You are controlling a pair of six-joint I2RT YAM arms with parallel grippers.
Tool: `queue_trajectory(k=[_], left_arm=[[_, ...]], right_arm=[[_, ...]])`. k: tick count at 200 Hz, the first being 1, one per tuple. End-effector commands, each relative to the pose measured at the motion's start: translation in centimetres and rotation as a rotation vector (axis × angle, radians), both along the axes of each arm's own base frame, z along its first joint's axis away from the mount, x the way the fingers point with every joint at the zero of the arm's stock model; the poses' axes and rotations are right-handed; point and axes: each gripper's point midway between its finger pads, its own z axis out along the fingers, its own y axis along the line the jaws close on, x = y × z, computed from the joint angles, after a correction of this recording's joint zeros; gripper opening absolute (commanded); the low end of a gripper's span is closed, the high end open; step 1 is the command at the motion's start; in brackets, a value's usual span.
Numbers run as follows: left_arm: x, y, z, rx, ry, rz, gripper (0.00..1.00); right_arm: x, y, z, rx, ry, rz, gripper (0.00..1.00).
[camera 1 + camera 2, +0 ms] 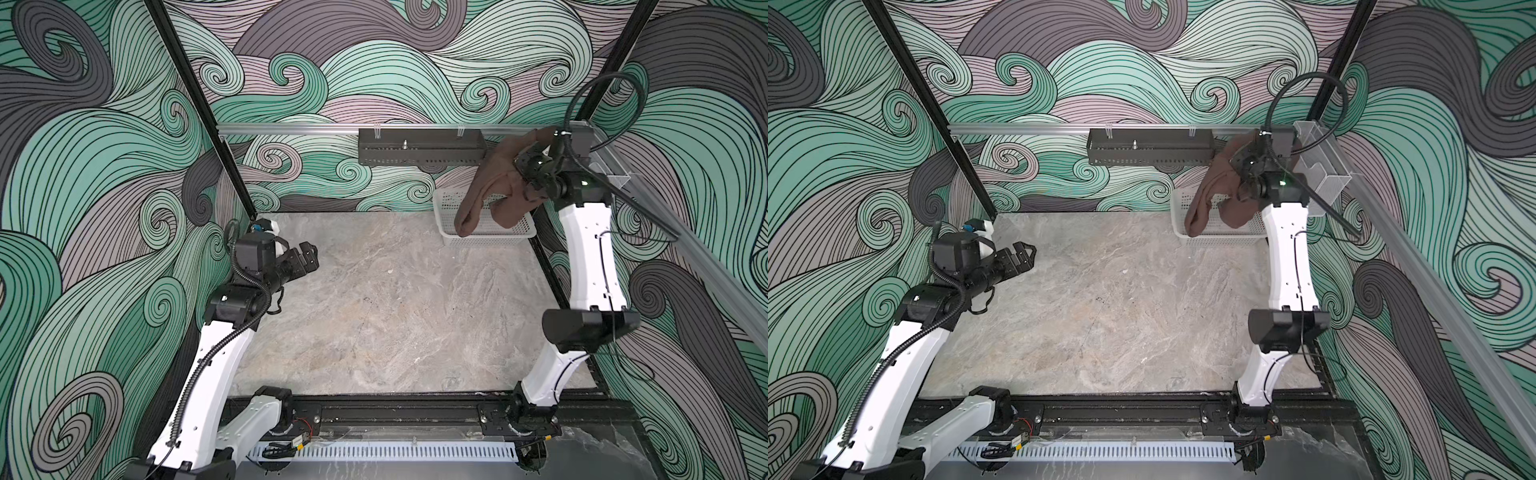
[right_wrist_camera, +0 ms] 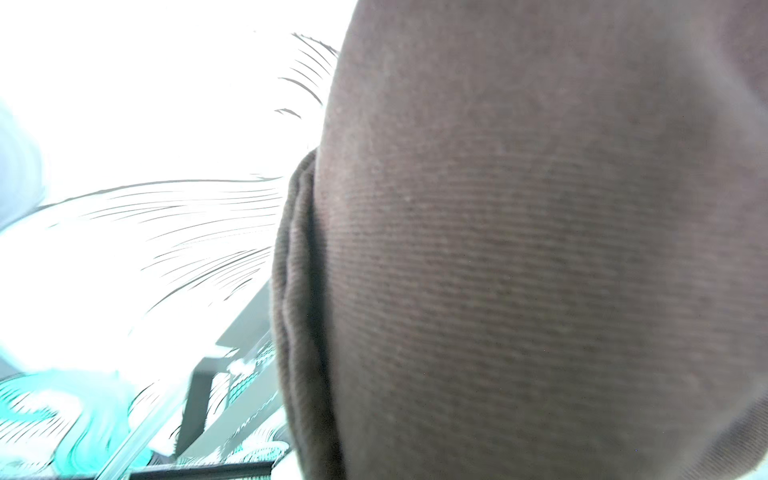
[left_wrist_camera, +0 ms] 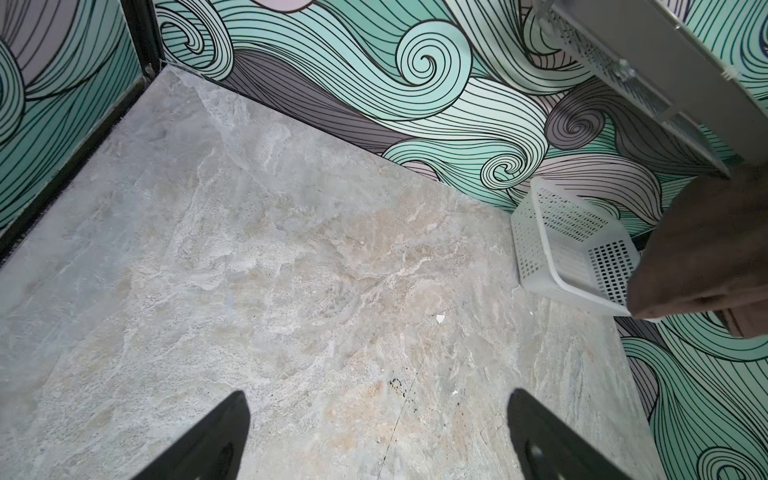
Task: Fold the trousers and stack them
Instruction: 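Lift the trousers from the basket with the right gripper onto the table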
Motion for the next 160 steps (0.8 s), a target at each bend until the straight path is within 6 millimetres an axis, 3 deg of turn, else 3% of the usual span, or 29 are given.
queue_trajectory(k=[1,20,39,64,101,131,144,160], left_arm=[[-2.0,0.7,-0.5,0.017,0.028,0.024,0.99],[-3.0,0.7,-0.5,0.005,0.022,0.024,0.99],[-3.7,0.7,-0.8,-0.004,0.024,0.02,0.99],[-4.6,0.5,-1.3,-0.015,0.036,0.01,0.99],[-5.9,0.5,-1.5,-0.013,0.048,-0.003,0.98],[-6.9,0.9,-1.6,-0.002,0.051,0.002,0.98],[-7.2,0.9,-1.6,-0.002,0.052,0.002,0.99],[-7.4,0.9,-1.6,-0.002,0.053,0.004,0.99]], right_arm=[[-3.3,0.5,1.1,-0.049,0.0,0.048,0.0],[-6.6,2.0,0.6,-0.045,0.027,0.126,0.0],[-9.4,3.9,-1.3,-0.049,0.07,0.202,0.0],[-12.1,6.0,-6.0,-0.105,0.166,0.273,0.0],[-14.3,8.6,-14.2,-0.161,0.319,0.352,0.0],[-15.6,12.6,-19.9,-0.245,0.424,0.458,0.03],[-16.2,14.8,-21.7,-0.294,0.463,0.519,0.11],[-16.8,18.1,-23.5,-0.37,0.502,0.602,0.34]])
